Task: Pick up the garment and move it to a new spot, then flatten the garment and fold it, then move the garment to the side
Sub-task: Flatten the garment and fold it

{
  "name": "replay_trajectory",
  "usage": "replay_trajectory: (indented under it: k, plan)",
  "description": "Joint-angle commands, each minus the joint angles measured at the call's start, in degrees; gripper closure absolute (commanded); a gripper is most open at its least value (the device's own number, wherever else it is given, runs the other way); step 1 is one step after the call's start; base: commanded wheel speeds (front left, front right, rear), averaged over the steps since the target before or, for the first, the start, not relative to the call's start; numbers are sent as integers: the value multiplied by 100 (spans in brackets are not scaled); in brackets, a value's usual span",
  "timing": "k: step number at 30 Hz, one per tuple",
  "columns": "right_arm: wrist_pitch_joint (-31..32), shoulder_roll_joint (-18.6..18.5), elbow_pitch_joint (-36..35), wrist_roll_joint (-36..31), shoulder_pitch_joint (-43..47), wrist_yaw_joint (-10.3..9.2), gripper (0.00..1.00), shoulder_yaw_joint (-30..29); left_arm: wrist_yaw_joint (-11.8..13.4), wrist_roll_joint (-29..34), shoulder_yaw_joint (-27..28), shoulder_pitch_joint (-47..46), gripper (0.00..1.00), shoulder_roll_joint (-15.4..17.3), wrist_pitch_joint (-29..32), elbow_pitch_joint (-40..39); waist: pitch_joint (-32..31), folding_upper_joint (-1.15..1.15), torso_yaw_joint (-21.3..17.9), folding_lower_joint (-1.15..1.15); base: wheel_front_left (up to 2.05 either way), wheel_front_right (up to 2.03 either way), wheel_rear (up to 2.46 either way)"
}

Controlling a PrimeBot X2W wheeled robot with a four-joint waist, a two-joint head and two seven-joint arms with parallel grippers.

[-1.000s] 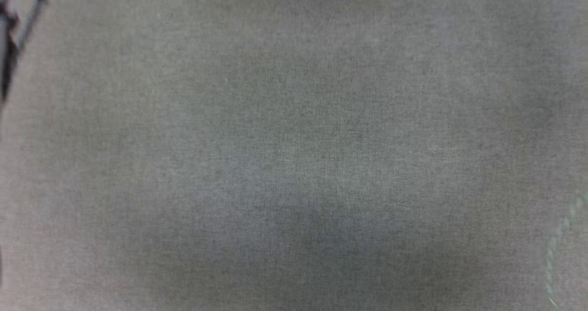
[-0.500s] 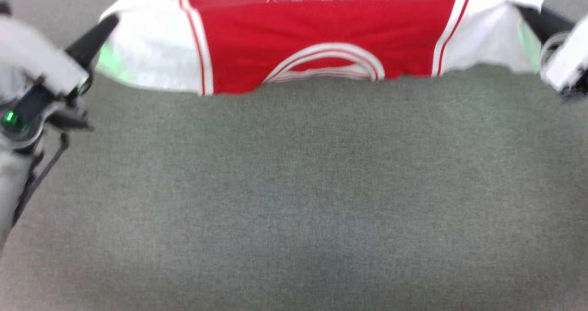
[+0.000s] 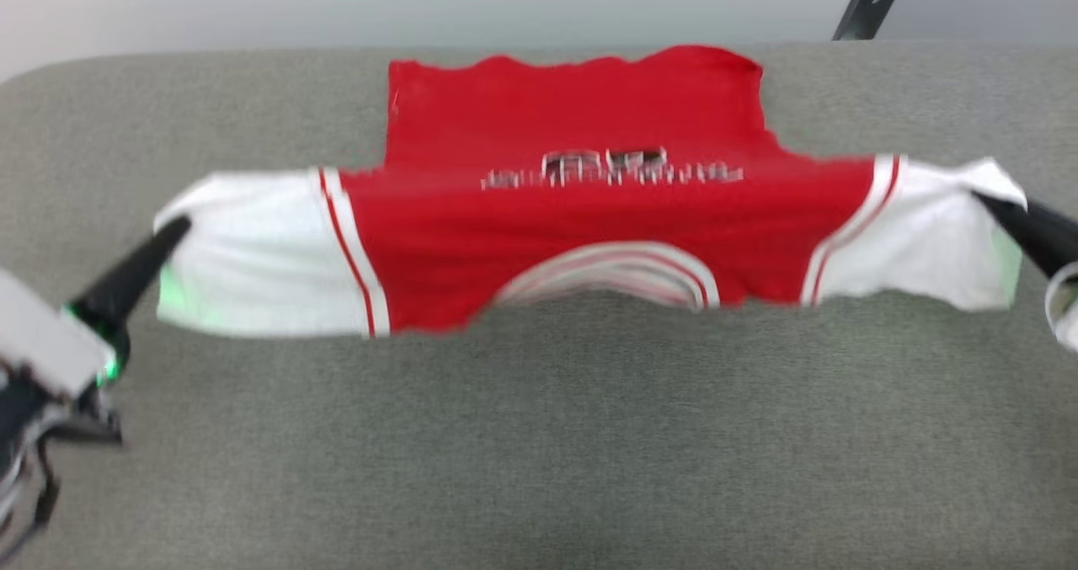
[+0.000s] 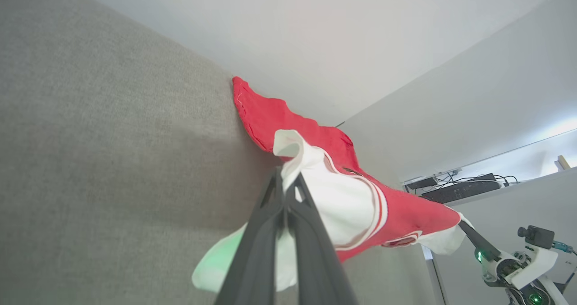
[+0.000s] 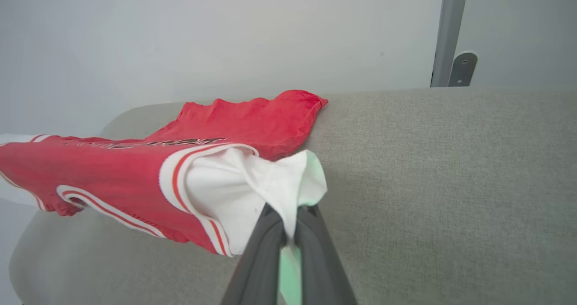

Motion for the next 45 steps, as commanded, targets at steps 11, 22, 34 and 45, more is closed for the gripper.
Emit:
replay_trajectory:
  k: [11,22,34,45]
  plan:
    - [1211,521,-1356,-996,1784,-10,100,-1924,385,-339,225,1535,100,885,-875,-1501,149,0,-137,0,0,0,0]
    - [2710,2243,-1664,-2764,1824,-9,100,-2516,608,522,-564,1123,100,141,-455,-623,467,0,-240,0,0,0,0]
    - [2853,2535,-1478,-3577,2125,-9,100,-2447,833,1466,-1218,907,100,-532,-514,138,651,0,-204,0,0,0,0]
    - [2694,2515,-972,-3846,2112,-9,100,-2206,871,1609,-1380,938,100,-827,-551,303,713,0,-194,0,0,0,0]
